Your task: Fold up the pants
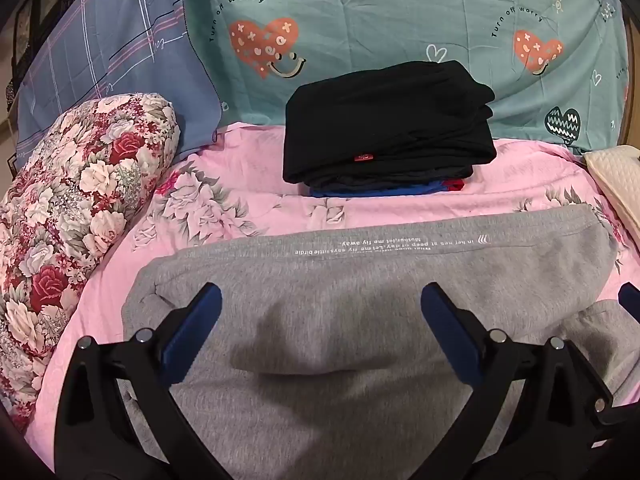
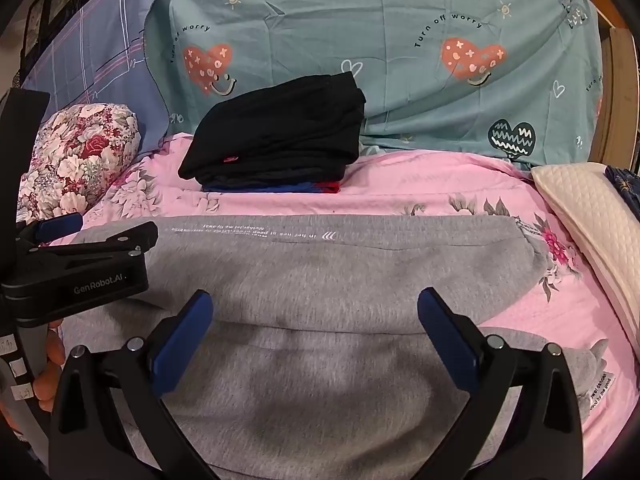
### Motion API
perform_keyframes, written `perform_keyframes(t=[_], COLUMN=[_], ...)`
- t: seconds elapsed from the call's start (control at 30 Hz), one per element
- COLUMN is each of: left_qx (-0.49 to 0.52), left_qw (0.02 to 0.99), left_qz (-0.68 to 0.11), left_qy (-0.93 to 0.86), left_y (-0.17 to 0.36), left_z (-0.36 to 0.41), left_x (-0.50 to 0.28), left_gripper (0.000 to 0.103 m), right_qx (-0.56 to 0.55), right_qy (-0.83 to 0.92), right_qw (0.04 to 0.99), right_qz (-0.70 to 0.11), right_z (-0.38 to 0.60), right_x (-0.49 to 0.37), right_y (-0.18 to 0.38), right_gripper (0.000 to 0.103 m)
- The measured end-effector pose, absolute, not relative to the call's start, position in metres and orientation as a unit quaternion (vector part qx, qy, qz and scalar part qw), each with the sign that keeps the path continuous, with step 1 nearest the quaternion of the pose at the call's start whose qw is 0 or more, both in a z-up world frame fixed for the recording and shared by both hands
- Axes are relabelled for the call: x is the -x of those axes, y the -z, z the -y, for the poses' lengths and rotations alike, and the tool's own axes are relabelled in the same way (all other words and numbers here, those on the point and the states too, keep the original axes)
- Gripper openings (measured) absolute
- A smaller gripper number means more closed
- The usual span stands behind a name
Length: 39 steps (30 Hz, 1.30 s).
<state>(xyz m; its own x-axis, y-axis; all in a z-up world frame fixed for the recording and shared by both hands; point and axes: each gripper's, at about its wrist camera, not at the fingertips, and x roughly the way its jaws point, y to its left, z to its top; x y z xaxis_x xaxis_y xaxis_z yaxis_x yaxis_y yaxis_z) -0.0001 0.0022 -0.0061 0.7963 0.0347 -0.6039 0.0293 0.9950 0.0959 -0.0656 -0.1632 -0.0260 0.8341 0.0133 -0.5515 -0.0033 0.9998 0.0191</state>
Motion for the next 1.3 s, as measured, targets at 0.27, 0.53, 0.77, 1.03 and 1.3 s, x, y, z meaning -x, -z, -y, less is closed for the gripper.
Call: perform_keyframes(t=[0.27,0.53,0.77,1.03,1.3], left_qx=[-0.049,-0.049,-0.049,-0.048,-0.049], left_qw=[0.947,0.946,0.946,0.945,0.945], left_qz=[-0.319,-0.320,-0.321,-0.322,-0.324], left_qy=[-0.001,0.000,0.000,0.000,0.000], left_y=[0.0053,0.0064,0.0078,0.0096,0.0101], left_z=[-0.0029,-0.0024,-0.0023,-0.0026,-0.0003], left_x=[0.0002,0.0010,-0.0007,0.0002,-0.0005], left_gripper=[0.101,0.101,0.101,0.101,0.101], right_qx=[-0.009,-0.009,-0.010,-0.011,-0.012], right_qy=[-0.005,-0.004,-0.005,-0.005,-0.007], right_qw=[0.958,0.958,0.958,0.958,0.958], right_qz=[-0.287,-0.287,-0.287,-0.287,-0.287], right_z=[0.1631,0.1615,0.1630,0.1640,0.1617], right_x=[0.0653,0.0644,0.0642,0.0631,0.0638], right_y=[0.0281,0.0311,0.0301,0.0298,0.0330], right_gripper=[0.102,0.102,0.102,0.102,0.102])
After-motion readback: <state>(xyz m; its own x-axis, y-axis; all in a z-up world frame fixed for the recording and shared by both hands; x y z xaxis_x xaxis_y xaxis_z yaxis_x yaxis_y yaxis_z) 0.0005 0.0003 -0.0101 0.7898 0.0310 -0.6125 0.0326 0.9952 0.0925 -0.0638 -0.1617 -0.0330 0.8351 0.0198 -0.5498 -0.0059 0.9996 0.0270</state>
